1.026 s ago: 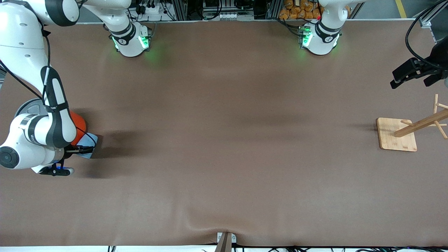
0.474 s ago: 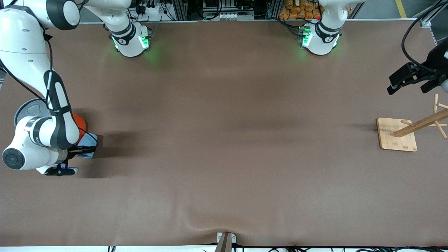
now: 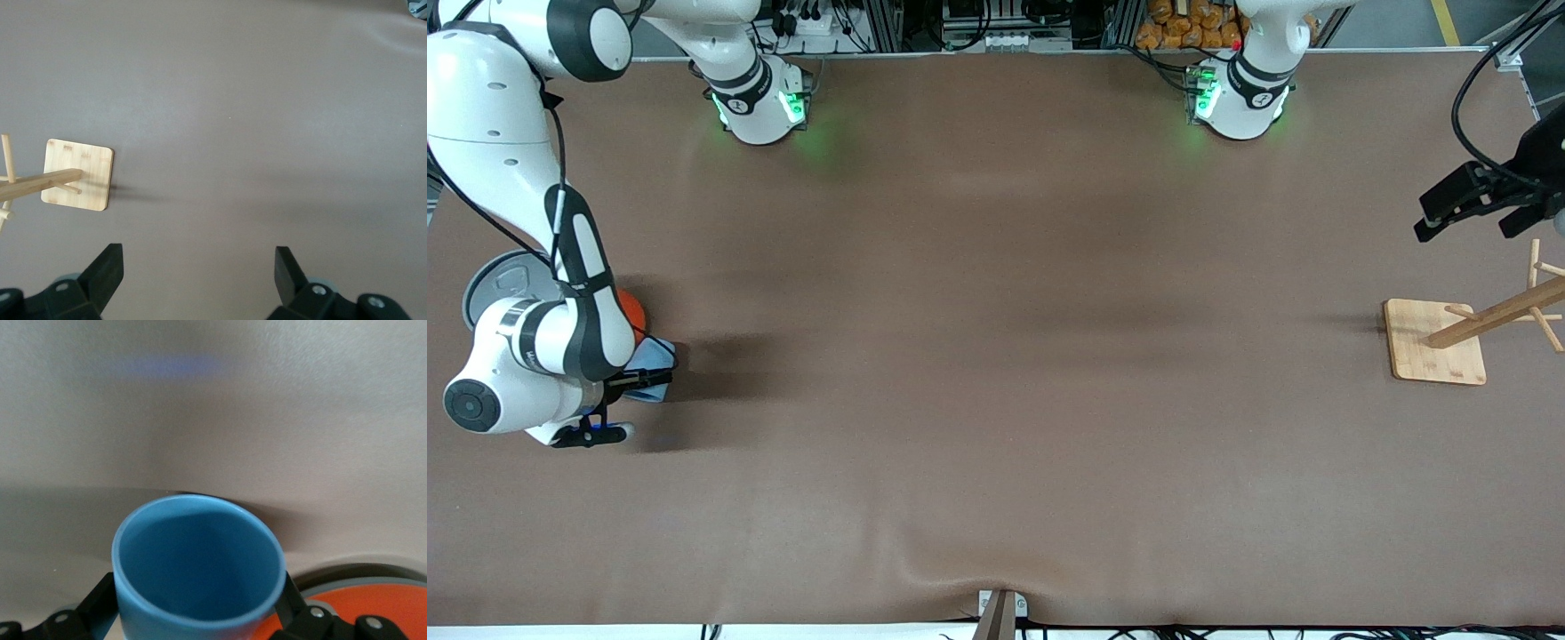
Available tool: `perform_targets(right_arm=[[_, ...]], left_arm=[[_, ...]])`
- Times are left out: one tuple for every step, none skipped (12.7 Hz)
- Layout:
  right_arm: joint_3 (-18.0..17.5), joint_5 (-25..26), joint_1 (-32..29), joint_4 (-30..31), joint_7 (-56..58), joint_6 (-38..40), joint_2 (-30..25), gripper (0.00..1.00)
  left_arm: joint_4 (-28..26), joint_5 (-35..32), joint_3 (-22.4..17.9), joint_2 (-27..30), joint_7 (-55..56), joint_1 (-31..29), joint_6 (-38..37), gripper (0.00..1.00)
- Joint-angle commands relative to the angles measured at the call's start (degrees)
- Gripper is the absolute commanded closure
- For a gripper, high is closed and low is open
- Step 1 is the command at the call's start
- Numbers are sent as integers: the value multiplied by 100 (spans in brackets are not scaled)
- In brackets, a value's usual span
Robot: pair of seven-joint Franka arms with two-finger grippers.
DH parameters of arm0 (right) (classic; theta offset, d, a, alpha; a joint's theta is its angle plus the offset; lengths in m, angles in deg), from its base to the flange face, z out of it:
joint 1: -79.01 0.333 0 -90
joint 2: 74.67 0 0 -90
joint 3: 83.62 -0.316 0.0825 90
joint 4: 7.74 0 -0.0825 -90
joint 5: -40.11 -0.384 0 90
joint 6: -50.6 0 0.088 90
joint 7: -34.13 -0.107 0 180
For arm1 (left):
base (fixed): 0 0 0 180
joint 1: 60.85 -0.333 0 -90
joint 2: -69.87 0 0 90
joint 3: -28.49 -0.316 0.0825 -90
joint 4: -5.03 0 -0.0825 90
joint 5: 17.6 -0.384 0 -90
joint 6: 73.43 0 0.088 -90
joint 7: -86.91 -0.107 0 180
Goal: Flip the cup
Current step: 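Lower the right gripper around the blue cup and close on it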
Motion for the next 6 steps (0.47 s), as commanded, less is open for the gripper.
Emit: perform_targets(right_arm=[[-73, 124, -89, 18, 89, 28, 31, 18], [-82, 89, -97, 18, 98, 63, 31, 31], [-91, 28, -71, -17, 159, 333, -13, 37], [-125, 19, 16, -130, 160, 753, -48, 48], [-230, 18, 104, -323, 160, 940, -66, 50], [-388, 27, 131, -525, 203, 994, -66, 50]], left_arm=[[3, -30, -7, 87, -54, -56, -443, 0], [21, -117, -16, 87, -63, -56, -472, 0], [21, -196, -7, 87, -124, -56, -489, 0], [29, -205, -16, 70, -159, -47, -498, 0], [30, -205, -16, 52, -151, -47, -498, 0], [30, -197, -7, 43, -116, -47, -490, 0]])
